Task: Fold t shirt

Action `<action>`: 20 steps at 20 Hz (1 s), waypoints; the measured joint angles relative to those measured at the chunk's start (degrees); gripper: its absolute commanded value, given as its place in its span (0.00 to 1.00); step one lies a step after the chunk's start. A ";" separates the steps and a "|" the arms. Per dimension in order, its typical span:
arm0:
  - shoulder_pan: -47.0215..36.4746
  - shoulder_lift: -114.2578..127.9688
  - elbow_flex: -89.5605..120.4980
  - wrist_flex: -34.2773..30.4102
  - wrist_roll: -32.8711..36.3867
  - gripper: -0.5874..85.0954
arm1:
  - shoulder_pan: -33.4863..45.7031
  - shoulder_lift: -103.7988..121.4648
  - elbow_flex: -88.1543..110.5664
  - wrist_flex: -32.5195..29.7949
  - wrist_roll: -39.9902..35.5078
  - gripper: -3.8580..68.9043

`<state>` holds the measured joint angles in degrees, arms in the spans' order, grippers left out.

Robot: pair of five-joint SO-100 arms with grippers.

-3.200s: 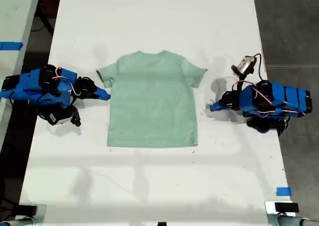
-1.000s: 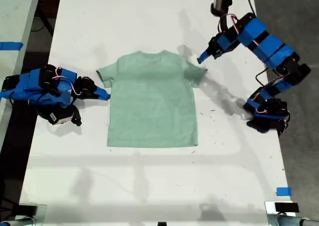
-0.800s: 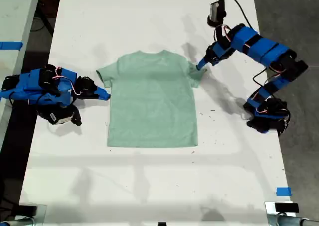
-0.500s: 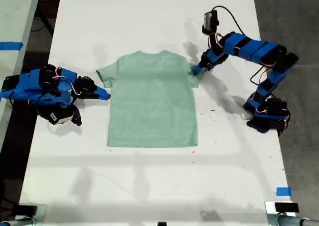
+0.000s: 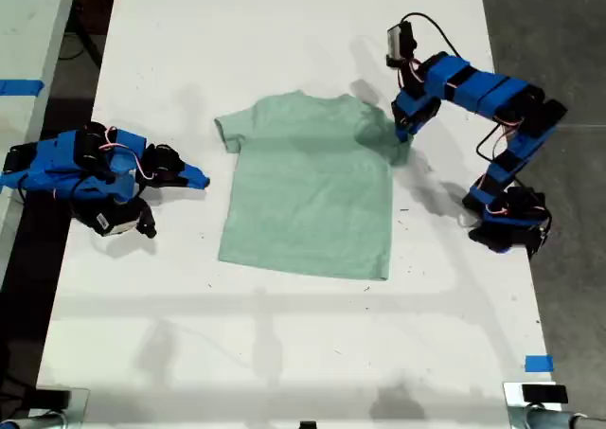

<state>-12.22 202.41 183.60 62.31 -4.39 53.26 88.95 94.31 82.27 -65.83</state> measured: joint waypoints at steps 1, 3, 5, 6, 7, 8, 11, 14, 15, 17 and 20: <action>0.00 0.00 0.00 0.00 0.00 0.01 | 0.00 0.79 -1.41 1.93 0.18 0.05; 0.00 0.00 0.00 0.00 0.00 0.01 | -0.97 1.32 -6.59 5.27 1.76 0.05; 0.00 0.00 0.00 0.00 0.09 0.01 | -4.13 1.05 -15.82 9.05 4.22 0.05; 0.00 0.00 0.00 0.00 0.09 0.01 | -6.15 -0.62 -21.09 10.46 5.80 0.05; -0.44 0.00 0.00 0.00 0.26 0.01 | -8.26 -3.25 -26.02 10.99 7.12 0.05; -0.62 0.00 0.00 0.00 0.70 0.01 | -10.55 -5.80 -29.62 10.99 9.05 0.05; -1.14 0.00 0.00 0.00 0.88 0.01 | -16.70 -10.99 -33.31 6.50 13.89 0.05; -1.49 0.00 0.00 0.00 1.14 0.01 | -20.57 -18.11 -33.31 -0.79 17.31 0.05; -1.41 0.00 0.00 0.00 1.14 0.01 | -21.09 -21.09 -34.28 -3.08 18.02 0.07; -1.41 0.00 0.00 0.00 1.14 0.01 | -22.68 -26.81 -37.44 -6.59 18.72 0.40; -1.58 0.00 0.00 0.00 1.14 0.01 | -24.70 -31.20 -40.08 -9.84 19.51 0.63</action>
<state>-13.80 202.41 183.60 62.31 -3.25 28.56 57.74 54.23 72.42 -46.32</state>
